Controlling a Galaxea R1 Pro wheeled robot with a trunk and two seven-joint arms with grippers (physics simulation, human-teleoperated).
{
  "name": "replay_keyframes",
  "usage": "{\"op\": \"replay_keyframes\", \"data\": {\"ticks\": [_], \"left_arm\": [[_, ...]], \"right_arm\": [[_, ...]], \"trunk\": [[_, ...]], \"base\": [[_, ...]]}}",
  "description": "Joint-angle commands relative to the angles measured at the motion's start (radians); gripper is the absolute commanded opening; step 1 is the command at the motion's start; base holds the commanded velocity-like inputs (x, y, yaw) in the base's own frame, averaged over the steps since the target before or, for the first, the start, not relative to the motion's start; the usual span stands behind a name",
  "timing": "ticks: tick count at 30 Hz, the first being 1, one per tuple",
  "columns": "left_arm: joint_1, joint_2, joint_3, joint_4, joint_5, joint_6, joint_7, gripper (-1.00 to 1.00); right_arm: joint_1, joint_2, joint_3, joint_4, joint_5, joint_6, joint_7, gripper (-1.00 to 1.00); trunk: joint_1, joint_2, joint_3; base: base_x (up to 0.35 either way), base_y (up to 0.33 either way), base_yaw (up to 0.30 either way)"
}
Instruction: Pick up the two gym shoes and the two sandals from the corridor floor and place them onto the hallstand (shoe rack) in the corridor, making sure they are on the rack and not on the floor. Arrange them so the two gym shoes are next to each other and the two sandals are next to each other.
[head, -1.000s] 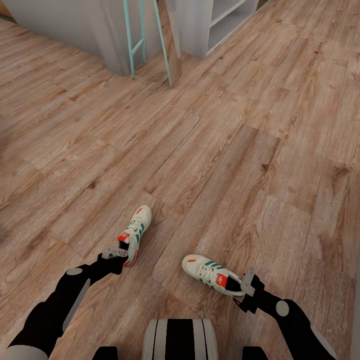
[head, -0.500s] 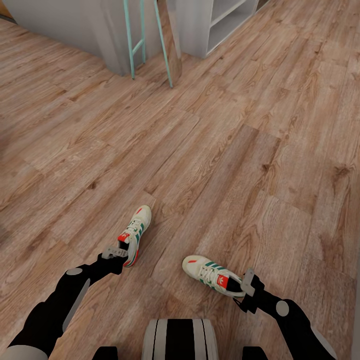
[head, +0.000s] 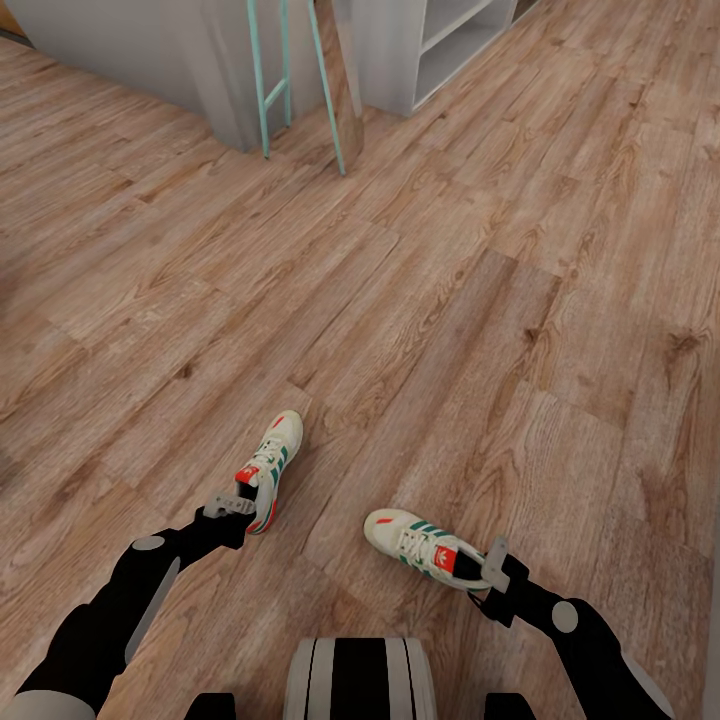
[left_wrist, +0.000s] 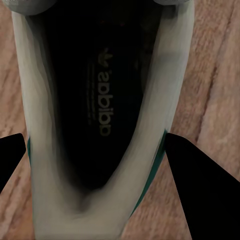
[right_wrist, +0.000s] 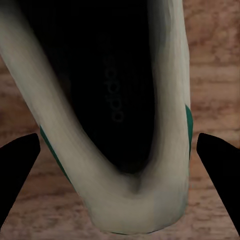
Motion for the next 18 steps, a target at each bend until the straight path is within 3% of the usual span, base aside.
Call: {"op": "replay_keyframes", "data": {"ticks": [1, 18], "left_arm": [[0.0, 0.001, -0.001, -0.001, 0.003, 0.006, -0.001, -1.0], [0.0, 0.006, 0.0, -0.003, 0.003, 0.008, -0.002, -1.0]], "right_arm": [[0.0, 0.001, -0.003, -0.001, 0.01, -0.008, 0.004, -1.0], [0.0, 0.001, -0.003, -0.001, 0.01, -0.008, 0.004, -1.0]], "trunk": [[0.0, 0.0, -0.001], [0.0, 0.0, -0.001]], "base": [[0.0, 0.0, 0.0], [0.0, 0.0, 0.0]]}}
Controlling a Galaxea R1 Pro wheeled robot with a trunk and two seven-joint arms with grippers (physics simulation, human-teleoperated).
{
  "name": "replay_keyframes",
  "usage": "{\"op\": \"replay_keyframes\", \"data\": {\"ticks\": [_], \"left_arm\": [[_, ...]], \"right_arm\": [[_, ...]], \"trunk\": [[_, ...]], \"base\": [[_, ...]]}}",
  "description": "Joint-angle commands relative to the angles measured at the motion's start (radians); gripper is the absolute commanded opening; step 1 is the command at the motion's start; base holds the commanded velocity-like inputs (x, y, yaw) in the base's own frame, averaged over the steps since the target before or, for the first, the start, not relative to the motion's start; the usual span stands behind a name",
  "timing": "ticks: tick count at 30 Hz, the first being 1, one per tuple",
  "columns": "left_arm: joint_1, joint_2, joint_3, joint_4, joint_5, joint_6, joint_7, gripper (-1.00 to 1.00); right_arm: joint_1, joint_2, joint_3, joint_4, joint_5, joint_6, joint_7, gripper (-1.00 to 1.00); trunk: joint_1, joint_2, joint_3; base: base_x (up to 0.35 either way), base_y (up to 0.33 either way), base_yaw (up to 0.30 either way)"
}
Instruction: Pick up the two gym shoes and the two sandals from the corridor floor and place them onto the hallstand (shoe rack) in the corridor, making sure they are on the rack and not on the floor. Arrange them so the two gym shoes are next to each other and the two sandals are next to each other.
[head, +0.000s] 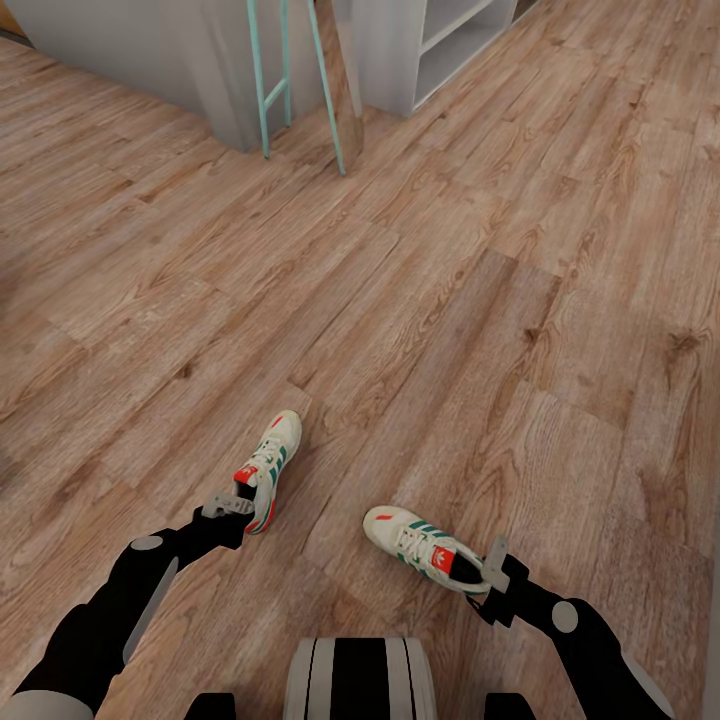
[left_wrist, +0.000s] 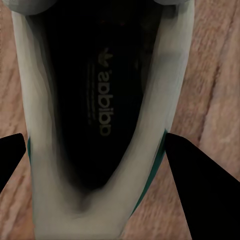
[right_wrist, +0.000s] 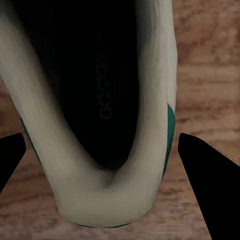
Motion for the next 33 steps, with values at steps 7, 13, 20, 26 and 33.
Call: {"op": "replay_keyframes", "data": {"ticks": [7, 13, 20, 26, 33], "left_arm": [[0.002, 0.004, 0.001, -0.003, 0.003, 0.006, -0.002, -1.0], [0.002, 0.005, 0.003, -0.002, 0.002, 0.007, -0.002, -1.0], [0.002, 0.005, 0.002, -0.001, 0.002, 0.007, -0.001, -1.0], [0.002, 0.004, 0.0, 0.001, -0.001, 0.006, -0.001, -1.0], [0.002, 0.008, 0.001, -0.001, 0.0, 0.008, 0.0, -1.0]], "right_arm": [[0.0, 0.001, -0.003, -0.008, 0.011, -0.008, 0.004, -1.0], [0.0, 0.001, -0.003, -0.012, 0.01, -0.011, 0.004, -1.0], [0.0, 0.002, -0.002, -0.049, 0.008, -0.012, 0.004, -1.0], [0.0, 0.047, -0.001, -0.094, 0.008, -0.009, 0.003, -1.0], [0.0, 0.13, -0.003, -0.123, 0.007, -0.01, 0.003, -1.0]], "trunk": [[-0.001, 0.0, 0.007], [-0.004, 0.002, 0.03], [-0.007, 0.003, 0.057], [-0.01, 0.005, 0.081], [-0.013, 0.006, 0.108]], "base": [[0.0, 0.0, 0.0], [0.0, 0.0, 0.0], [0.0, 0.0, 0.0], [0.0, 0.0, 0.0], [0.0, 0.0, 0.0]]}}
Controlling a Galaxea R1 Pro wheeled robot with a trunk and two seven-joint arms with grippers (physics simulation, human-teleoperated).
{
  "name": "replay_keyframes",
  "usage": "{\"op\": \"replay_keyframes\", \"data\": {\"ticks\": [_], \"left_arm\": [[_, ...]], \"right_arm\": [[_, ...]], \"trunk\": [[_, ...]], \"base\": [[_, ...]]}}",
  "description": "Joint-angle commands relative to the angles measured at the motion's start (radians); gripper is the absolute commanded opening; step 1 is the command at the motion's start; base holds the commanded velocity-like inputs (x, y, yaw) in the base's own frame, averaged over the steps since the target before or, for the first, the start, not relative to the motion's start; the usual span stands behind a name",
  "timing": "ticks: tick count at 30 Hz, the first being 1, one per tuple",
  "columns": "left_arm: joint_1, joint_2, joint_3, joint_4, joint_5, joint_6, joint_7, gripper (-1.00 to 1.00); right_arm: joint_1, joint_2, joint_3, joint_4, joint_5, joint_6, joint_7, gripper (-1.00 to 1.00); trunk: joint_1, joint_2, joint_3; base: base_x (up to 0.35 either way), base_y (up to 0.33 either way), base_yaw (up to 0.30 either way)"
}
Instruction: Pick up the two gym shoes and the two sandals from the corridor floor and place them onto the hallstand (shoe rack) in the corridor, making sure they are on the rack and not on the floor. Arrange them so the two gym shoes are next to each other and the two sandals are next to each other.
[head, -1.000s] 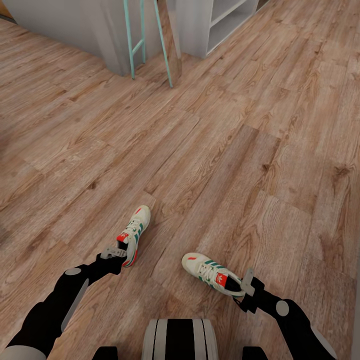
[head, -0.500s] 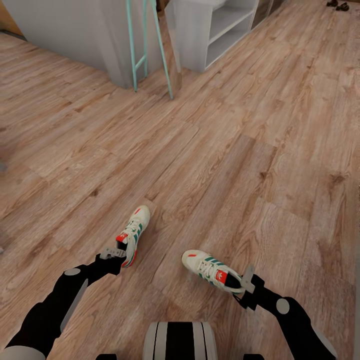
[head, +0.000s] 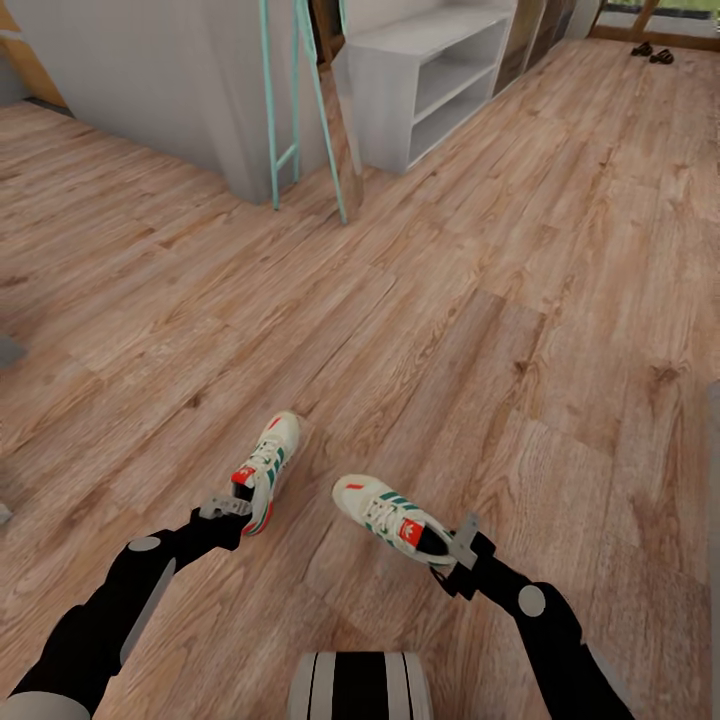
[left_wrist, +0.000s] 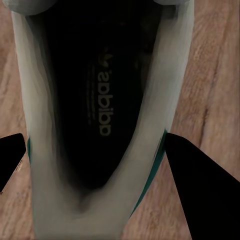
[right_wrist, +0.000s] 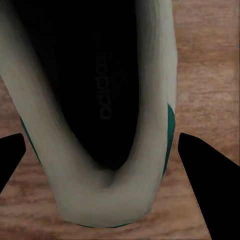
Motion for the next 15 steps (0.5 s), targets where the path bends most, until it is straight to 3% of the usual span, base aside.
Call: {"op": "replay_keyframes", "data": {"ticks": [1, 5, 6, 9, 10, 12, 15], "left_arm": [[0.0, 0.001, -0.001, -0.001, 0.002, 0.006, -0.001, -1.0], [0.0, 0.001, 0.002, 0.0, 0.002, 0.006, 0.0, -1.0], [0.0, 0.002, 0.007, 0.001, 0.002, 0.007, 0.003, -1.0], [0.0, 0.002, 0.007, 0.006, 0.002, 0.007, 0.006, -1.0], [0.001, 0.002, 0.008, 0.016, 0.002, 0.007, 0.009, -1.0], [0.003, 0.003, 0.009, 0.022, 0.003, 0.006, 0.012, -1.0], [0.007, 0.003, 0.011, 0.033, 0.003, 0.005, 0.019, -1.0]], "right_arm": [[-0.001, 0.003, -0.004, -0.001, 0.011, -0.009, 0.005, -1.0], [0.0, 0.007, -0.004, -0.003, -0.004, -0.009, 0.005, -1.0], [0.0, 0.009, -0.018, -0.011, -0.058, 0.003, 0.004, -1.0], [0.0, 0.008, -0.043, -0.023, -0.079, 0.031, 0.005, -1.0], [0.0, 0.007, -0.122, -0.06, -0.132, 0.065, 0.006, -1.0], [0.0, 0.005, -0.183, -0.071, -0.171, 0.071, 0.007, -1.0], [0.0, 0.004, -0.237, -0.076, -0.201, 0.073, 0.008, -1.0]], "trunk": [[-0.001, 0.0, 0.003], [-0.002, 0.001, 0.019], [-0.003, 0.001, 0.023], [-0.004, 0.002, 0.037], [-0.005, 0.002, 0.042], [-0.005, 0.003, 0.053], [-0.007, 0.003, 0.069]], "base": [[0.0, 0.0, 0.0], [0.0, 0.0, 0.0], [0.0, 0.0, -0.005], [0.0, 0.0, -0.033], [0.0, 0.0, -0.092], [0.0, 0.0, -0.098], [0.0, 0.0, -0.105]]}}
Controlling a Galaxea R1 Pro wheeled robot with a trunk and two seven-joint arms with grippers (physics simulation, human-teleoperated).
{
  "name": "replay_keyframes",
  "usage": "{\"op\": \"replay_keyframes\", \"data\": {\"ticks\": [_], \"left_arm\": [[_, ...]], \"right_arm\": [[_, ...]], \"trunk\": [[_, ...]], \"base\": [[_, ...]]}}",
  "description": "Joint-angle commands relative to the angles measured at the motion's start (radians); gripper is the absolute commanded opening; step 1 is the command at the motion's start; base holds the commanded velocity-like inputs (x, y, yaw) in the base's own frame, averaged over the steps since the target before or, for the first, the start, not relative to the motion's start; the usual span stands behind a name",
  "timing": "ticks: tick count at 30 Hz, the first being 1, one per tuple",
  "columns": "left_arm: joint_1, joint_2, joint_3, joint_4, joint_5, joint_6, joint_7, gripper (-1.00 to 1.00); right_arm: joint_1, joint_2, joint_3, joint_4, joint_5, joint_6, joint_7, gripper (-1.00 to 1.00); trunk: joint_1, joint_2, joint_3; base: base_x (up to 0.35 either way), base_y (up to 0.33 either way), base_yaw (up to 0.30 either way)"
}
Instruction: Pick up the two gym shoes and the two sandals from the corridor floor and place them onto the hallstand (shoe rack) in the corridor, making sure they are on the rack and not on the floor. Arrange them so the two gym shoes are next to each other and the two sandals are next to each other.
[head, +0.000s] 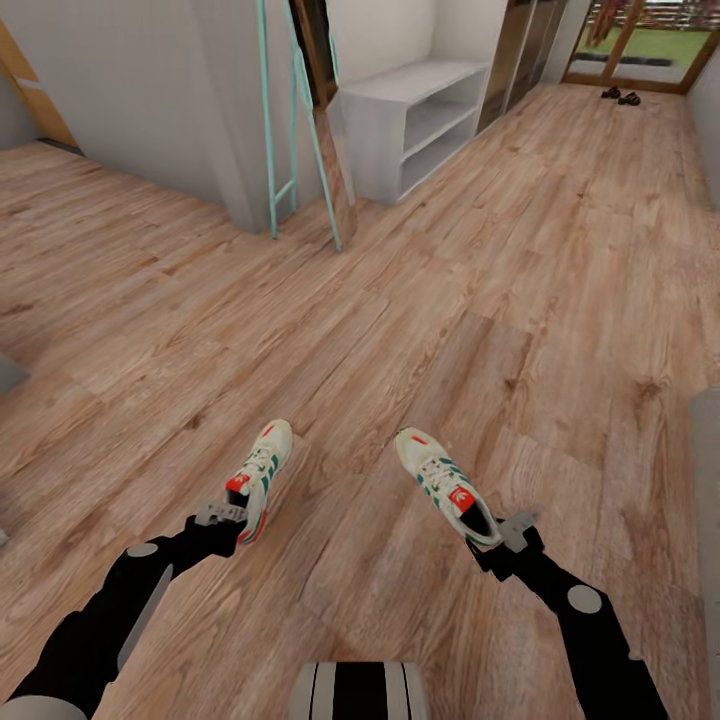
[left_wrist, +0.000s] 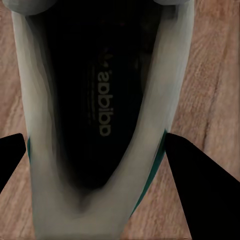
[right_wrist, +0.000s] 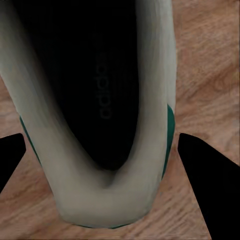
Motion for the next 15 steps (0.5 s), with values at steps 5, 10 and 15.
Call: {"op": "replay_keyframes", "data": {"ticks": [5, 10, 15], "left_arm": [[0.009, 0.001, -0.001, 0.031, 0.004, 0.004, 0.019, -1.0], [0.012, -0.001, -0.001, 0.09, 0.005, -0.007, 0.056, -1.0], [0.012, -0.005, -0.001, 0.149, 0.007, -0.024, 0.087, -1.0]], "right_arm": [[0.0, 0.002, -0.057, -0.004, -0.009, -0.004, 0.006, -1.0], [0.001, 0.003, -0.084, -0.002, -0.015, -0.004, 0.006, -1.0], [0.003, 0.005, -0.13, 0.001, -0.016, -0.004, 0.005, -1.0]], "trunk": [[-0.002, 0.001, 0.026], [-0.005, 0.002, 0.053], [-0.007, 0.003, 0.08]], "base": [[0.0, 0.0, -0.112], [0.0, 0.0, -0.114], [0.0, 0.0, -0.114]]}}
